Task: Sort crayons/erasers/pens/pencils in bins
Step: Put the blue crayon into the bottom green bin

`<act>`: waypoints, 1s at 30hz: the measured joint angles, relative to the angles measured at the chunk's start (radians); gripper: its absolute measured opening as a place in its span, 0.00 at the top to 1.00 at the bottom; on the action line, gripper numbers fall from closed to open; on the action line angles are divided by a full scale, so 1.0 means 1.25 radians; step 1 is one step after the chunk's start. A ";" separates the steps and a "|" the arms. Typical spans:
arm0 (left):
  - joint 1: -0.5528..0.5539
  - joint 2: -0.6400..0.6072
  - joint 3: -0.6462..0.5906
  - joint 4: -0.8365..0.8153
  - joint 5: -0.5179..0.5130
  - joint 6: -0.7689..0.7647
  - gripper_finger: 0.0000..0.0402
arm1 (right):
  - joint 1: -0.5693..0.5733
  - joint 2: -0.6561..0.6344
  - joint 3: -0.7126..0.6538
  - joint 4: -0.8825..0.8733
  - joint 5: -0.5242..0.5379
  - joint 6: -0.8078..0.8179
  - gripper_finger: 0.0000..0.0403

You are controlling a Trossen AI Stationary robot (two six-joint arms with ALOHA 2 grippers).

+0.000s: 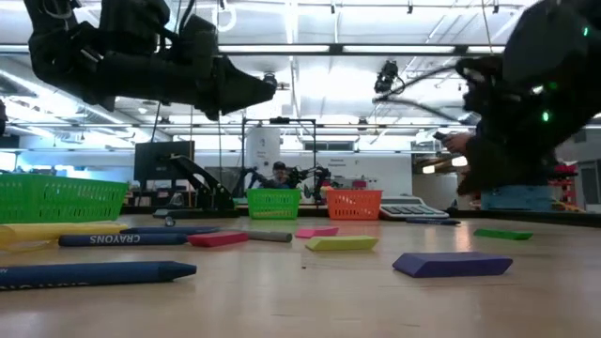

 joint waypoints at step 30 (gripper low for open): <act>0.217 0.001 0.001 0.021 -0.008 0.014 0.72 | -0.506 -0.159 -0.224 0.572 -0.399 -0.609 0.73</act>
